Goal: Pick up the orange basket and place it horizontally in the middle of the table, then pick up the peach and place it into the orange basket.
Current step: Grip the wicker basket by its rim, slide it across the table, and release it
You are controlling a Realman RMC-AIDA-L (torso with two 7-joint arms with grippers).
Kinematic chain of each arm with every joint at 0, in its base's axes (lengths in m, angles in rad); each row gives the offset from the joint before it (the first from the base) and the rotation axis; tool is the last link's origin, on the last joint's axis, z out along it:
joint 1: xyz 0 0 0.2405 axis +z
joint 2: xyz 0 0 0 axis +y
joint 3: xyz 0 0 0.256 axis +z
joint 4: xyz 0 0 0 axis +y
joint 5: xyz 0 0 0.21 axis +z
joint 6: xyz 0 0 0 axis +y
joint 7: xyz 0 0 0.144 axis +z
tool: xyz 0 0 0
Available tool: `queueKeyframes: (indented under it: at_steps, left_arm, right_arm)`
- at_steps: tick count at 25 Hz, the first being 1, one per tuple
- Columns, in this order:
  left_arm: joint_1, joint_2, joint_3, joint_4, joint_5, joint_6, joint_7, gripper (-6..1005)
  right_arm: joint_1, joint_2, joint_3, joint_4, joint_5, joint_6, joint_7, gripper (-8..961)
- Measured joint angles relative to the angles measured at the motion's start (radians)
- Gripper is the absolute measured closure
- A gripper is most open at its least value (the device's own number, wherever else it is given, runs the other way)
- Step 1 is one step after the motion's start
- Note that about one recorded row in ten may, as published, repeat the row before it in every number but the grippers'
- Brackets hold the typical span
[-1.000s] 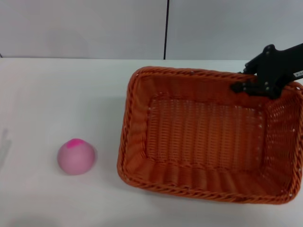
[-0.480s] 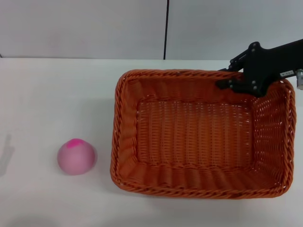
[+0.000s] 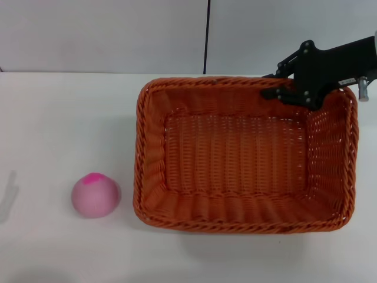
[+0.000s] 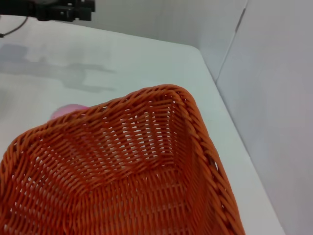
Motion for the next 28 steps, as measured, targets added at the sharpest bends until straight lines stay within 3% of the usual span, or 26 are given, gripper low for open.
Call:
queueKeyframes:
  at_steps: [7,13,28]
  left_arm:
    - [0.011,0.000,0.001,-0.006,0.000,-0.013,-0.003,242]
    - [0.005,0.000,0.002,-0.007,0.000,-0.019,-0.003,251]
    - [-0.016,0.000,0.012,-0.007,0.000,-0.035,-0.003,275]
  right_arm:
    - [0.003,0.007,-0.004,0.044,0.001,0.024,-0.041,742]
    - [-0.023,0.044,-0.007,-0.013,-0.019,0.073,-0.053,735]
    - [-0.045,0.090,-0.014,-0.040,0.013,0.151,-0.099,718]
